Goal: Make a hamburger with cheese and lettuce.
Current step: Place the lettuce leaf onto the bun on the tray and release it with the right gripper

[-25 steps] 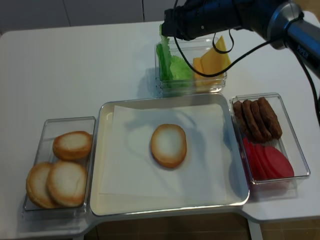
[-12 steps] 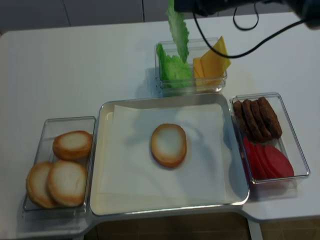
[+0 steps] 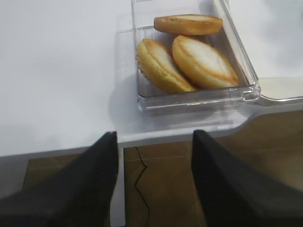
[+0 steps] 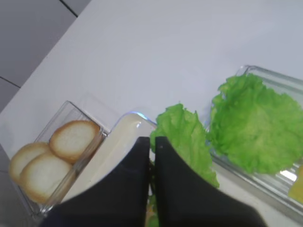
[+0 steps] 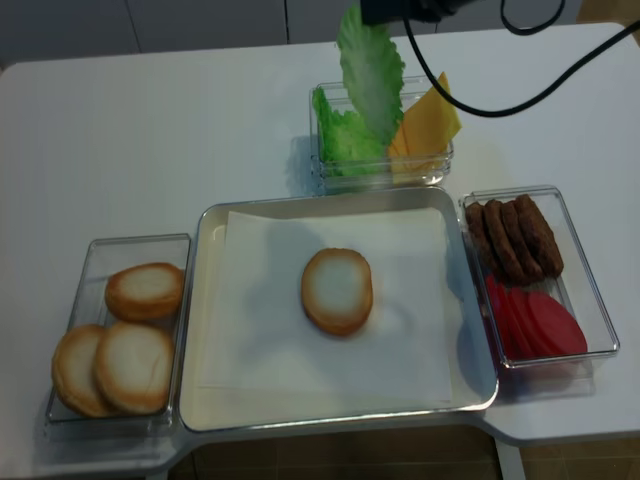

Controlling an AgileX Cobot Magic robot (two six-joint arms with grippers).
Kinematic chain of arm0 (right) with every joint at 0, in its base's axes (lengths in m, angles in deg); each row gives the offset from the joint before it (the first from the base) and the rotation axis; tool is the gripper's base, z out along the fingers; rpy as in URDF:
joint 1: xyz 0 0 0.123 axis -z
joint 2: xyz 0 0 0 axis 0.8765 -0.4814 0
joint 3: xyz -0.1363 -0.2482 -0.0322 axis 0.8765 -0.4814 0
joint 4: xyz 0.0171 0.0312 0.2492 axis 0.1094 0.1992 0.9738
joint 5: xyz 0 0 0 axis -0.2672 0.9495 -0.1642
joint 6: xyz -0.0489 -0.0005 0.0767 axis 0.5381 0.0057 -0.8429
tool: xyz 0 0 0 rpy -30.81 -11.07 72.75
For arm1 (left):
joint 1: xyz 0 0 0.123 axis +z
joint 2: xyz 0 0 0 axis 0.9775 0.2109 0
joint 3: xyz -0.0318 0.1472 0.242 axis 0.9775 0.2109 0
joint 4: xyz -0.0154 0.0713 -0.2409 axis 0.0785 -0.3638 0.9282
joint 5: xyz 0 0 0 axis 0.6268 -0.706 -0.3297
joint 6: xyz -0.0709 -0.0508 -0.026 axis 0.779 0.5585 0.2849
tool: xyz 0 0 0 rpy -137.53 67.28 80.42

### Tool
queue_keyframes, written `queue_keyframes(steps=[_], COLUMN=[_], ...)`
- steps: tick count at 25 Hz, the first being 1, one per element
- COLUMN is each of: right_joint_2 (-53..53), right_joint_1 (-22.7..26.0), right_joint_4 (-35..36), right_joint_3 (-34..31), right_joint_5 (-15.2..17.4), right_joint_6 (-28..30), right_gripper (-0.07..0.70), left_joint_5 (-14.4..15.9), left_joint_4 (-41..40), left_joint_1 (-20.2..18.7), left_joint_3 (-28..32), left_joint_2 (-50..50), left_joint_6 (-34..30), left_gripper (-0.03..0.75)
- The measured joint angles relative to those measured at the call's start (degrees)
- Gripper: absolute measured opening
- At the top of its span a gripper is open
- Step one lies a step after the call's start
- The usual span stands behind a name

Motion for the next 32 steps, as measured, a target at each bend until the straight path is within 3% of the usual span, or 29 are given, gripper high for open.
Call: queue_keyframes(steps=[3, 8, 18, 26, 32], right_joint_2=[1.1, 3.3, 6.2, 6.2, 6.2], right_joint_1=[0.0, 0.0, 0.0, -0.6, -4.9], right_joint_4=[-1.8, -2.7, -2.7, -2.6, -2.3], right_joint_3=[-1.6, -8.9, -23.4, -27.0, -27.2], right_joint_5=[2.3, 2.5, -4.5, -9.6, -13.5], right_joint_6=[-1.4, -1.7, 2.3, 4.3, 5.0], right_gripper=[0.036, 0.036, 0.036, 0.036, 0.036], left_joint_5=[0.0, 0.0, 0.0, 0.0, 0.0], left_joint_4=[0.0, 0.0, 0.1, 0.1, 0.1], left_joint_1=[0.0, 0.0, 0.0, 0.0, 0.0], left_joint_3=[0.0, 0.0, 0.0, 0.0, 0.0], left_joint_2=[0.0, 0.0, 0.0, 0.0, 0.0], left_joint_6=[0.0, 0.0, 0.0, 0.0, 0.0], left_gripper=[0.373, 0.373, 0.373, 0.373, 0.373])
